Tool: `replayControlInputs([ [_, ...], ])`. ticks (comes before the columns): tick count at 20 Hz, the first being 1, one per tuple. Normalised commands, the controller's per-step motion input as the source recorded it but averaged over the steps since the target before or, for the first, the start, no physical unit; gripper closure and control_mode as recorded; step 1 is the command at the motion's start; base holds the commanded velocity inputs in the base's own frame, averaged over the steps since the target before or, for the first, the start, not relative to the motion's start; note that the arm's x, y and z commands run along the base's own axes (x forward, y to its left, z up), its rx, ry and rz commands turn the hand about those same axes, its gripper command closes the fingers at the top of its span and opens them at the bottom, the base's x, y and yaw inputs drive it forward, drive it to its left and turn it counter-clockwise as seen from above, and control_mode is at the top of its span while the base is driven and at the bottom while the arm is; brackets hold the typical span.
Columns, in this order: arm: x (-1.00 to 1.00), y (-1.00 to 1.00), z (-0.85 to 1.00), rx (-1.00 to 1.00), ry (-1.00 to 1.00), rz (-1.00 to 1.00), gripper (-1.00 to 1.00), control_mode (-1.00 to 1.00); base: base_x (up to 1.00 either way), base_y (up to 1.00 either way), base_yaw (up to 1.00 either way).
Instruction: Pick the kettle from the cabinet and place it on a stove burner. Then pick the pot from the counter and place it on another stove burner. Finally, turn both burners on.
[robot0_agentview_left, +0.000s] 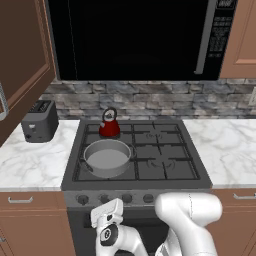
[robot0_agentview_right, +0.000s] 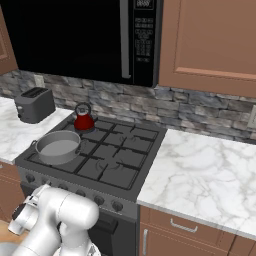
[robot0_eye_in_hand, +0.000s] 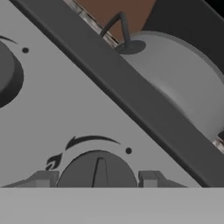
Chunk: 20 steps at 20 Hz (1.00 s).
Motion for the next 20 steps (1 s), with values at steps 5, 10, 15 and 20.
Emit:
replayControlInputs([
  [5,0.00,0.00,0.00,-0.02,0.02,0.00,1.00,-1.00,0.00,0.00,0.00],
  [10,0.00,0.00,0.11,-0.16,0.12,-0.01,1.00,-1.00,0.00,0.00,0.00],
  [15,0.00,0.02,0.10,-0.16,0.13,-0.01,1.00,-1.00,0.00,0.00,0.00],
  [20,0.00,0.08,0.02,-0.08,0.08,0.00,-1.00,-1.00,0.00,0.00,0.00],
])
